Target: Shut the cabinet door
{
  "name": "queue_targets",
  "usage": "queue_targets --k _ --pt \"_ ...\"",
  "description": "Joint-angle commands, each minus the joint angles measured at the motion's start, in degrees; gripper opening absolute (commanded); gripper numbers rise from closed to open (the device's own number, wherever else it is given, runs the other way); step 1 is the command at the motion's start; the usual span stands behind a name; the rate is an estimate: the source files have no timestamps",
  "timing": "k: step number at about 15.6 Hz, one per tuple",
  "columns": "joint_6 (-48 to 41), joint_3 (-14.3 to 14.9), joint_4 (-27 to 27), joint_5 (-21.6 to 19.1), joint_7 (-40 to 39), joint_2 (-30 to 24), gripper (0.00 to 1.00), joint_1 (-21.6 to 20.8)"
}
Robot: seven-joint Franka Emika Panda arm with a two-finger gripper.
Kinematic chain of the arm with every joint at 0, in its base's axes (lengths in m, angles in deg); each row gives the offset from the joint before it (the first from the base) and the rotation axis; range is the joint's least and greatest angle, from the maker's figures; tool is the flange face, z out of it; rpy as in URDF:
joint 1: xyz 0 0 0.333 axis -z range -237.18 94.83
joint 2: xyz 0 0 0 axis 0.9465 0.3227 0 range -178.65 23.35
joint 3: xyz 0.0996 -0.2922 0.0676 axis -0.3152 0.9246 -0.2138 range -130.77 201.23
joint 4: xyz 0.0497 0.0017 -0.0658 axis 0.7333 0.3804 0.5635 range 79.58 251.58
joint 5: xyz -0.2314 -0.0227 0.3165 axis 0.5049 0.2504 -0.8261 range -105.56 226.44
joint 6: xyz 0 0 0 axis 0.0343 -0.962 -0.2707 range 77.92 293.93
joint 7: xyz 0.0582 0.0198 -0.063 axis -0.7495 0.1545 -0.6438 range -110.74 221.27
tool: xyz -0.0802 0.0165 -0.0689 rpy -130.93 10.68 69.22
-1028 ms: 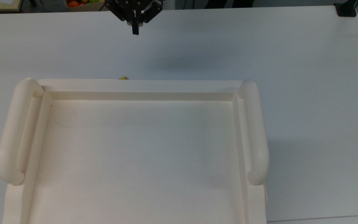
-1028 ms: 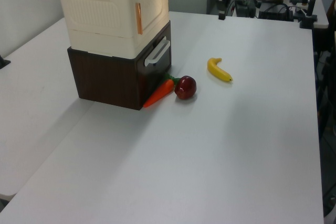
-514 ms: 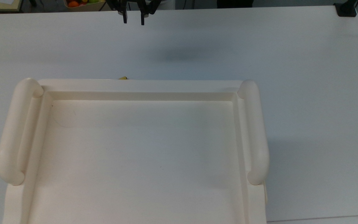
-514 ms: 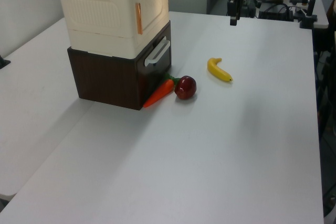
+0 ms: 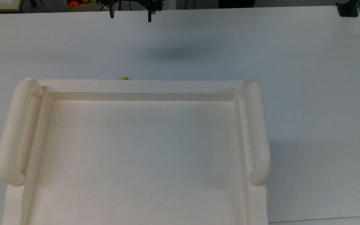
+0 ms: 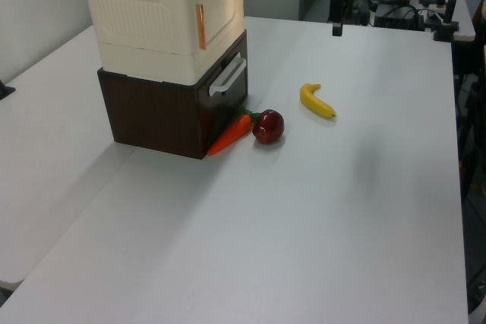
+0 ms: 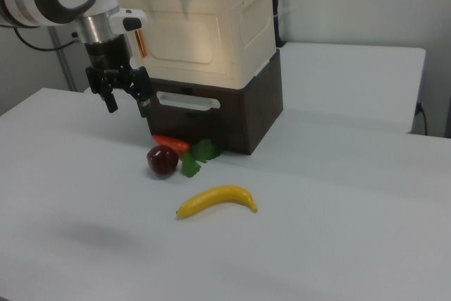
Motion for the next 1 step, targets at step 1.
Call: queue_targets --k 1 --pt "-1.5 0.4 1.2 0.9 -0.6 -1.8 1.0 -0.4"
